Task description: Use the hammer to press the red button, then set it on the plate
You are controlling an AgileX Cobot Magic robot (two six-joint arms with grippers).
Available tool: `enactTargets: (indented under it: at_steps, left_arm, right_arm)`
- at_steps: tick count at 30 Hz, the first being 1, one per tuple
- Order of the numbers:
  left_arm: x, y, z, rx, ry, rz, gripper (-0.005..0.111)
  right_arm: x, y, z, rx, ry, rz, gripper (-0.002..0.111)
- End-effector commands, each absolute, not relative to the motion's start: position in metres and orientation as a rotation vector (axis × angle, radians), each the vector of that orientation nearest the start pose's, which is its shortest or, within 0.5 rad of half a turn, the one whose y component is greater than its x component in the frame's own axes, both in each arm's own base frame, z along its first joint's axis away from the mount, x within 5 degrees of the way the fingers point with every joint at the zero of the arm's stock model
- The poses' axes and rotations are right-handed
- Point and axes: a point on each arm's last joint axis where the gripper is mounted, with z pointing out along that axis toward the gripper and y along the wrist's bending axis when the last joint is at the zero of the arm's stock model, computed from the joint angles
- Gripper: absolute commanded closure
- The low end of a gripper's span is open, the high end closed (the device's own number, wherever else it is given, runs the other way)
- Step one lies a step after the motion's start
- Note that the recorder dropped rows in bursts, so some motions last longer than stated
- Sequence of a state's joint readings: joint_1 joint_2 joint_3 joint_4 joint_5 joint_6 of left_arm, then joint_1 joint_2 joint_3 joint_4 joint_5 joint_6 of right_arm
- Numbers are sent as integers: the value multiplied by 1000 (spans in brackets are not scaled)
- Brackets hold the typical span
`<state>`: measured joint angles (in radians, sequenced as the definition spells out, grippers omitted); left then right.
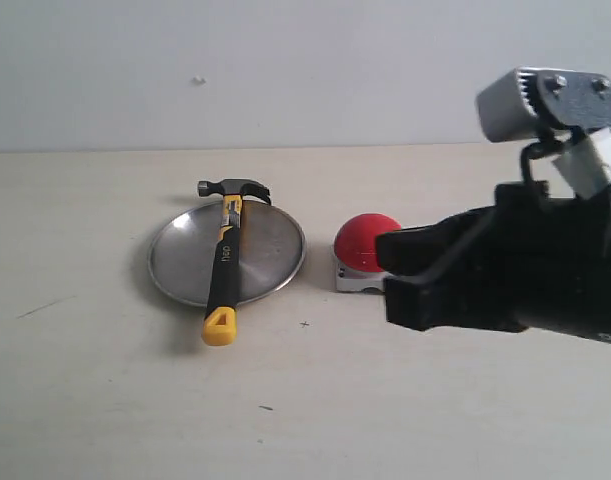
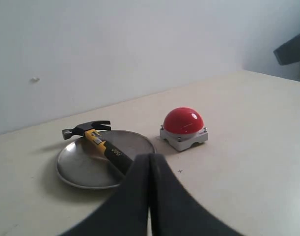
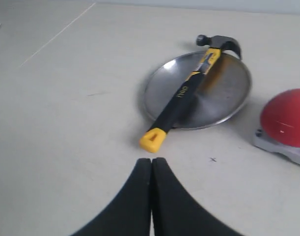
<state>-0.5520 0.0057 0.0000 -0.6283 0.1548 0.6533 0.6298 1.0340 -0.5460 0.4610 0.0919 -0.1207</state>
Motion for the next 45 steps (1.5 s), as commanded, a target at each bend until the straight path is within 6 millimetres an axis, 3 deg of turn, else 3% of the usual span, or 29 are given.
enactTargets:
  at_steps: [1,5,7,10,13,17,23,45]
  left_arm:
    - [43,-37,202,526,1537,-490,107]
    - [43,-37,202,526,1537,-490,107]
    - [43,-37,202,526,1537,-490,107]
    - [43,-37,202,526,1537,-490,107]
    - [43,-37,202,526,1537,-490,107]
    - [43,-37,202,526,1537,-490,107]
    - [43,-37,202,526,1537,-490,107]
    - [43,-37,202,526,1537,-490,107]
  right_arm:
    - [148,81,240,-203,2096,522,108]
    - [119,44,220,-36,2021,439,108]
    - [101,23,210,86,1896,371,108]
    - [87,7,201,206,1770,283,108]
    - [76,-4,205,292,1619,206,108]
    - [66,-9,212,262,1510,77,108]
    - [62,-9,215,102,1484,-102,108]
    - [55,-7,192,131,1708,-72,108]
